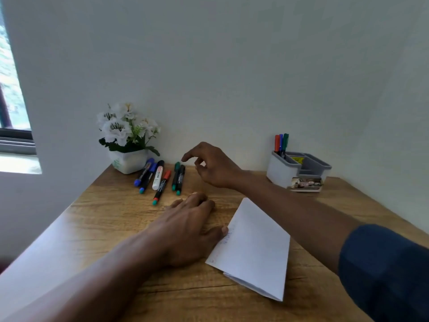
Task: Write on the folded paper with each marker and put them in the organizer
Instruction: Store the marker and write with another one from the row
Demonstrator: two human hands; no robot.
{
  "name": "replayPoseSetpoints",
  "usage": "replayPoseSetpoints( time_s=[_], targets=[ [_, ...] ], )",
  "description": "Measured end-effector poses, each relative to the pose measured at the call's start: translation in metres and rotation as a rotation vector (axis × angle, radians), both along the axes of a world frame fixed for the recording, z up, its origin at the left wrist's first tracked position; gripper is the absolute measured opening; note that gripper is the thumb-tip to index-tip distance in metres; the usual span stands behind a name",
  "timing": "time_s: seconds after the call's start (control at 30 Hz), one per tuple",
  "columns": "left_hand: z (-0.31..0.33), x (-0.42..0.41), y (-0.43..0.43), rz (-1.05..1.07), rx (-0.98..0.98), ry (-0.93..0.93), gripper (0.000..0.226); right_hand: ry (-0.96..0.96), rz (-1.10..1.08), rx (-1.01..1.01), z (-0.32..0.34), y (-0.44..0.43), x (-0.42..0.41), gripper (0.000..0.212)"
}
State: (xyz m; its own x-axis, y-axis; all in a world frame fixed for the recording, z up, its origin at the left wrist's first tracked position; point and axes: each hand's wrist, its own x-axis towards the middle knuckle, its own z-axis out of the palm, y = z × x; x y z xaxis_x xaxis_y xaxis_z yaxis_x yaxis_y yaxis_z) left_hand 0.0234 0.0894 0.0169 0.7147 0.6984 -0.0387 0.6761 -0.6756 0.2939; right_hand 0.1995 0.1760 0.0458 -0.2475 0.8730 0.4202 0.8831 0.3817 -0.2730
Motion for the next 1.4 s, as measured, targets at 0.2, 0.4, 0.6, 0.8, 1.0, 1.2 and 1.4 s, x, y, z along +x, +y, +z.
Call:
replayPoseSetpoints(
  time_s=[0.2,0.4,0.6,0.8,1.0,1.2,1.4],
  targets=[
    [-0.001,0.001,0.0,-0.01,0.01,-0.012,0.076,-0.261,0.026,-0.138,-0.001,0.017,-0.02,0.048],
    [-0.002,-0.001,0.0,-0.02,0.037,-0.034,0.076,-0.322,0.019,-0.13,-0.002,0.018,-0.022,0.047],
    [-0.001,0.0,0.0,-0.022,0.036,-0.013,0.076,-0.641,0.008,-0.003,0.005,0.016,-0.023,0.035],
    [-0.001,-0.001,-0.001,-0.026,0.047,-0.016,0.075,-0.884,0.098,0.118,0.008,0.018,-0.023,0.028],
    [-0.001,-0.001,-0.001,-0.027,0.049,-0.017,0.076,-0.901,0.148,0.168,0.004,0.017,-0.02,0.034],
    [-0.002,-0.001,-0.001,-0.025,0.058,-0.017,0.075,-1.002,0.214,0.257,-0.003,0.02,-0.022,0.037],
    [-0.001,-0.001,-0.002,-0.026,0.049,-0.024,0.074,-0.827,0.192,0.271,-0.004,0.017,-0.019,0.039]
  ],
)
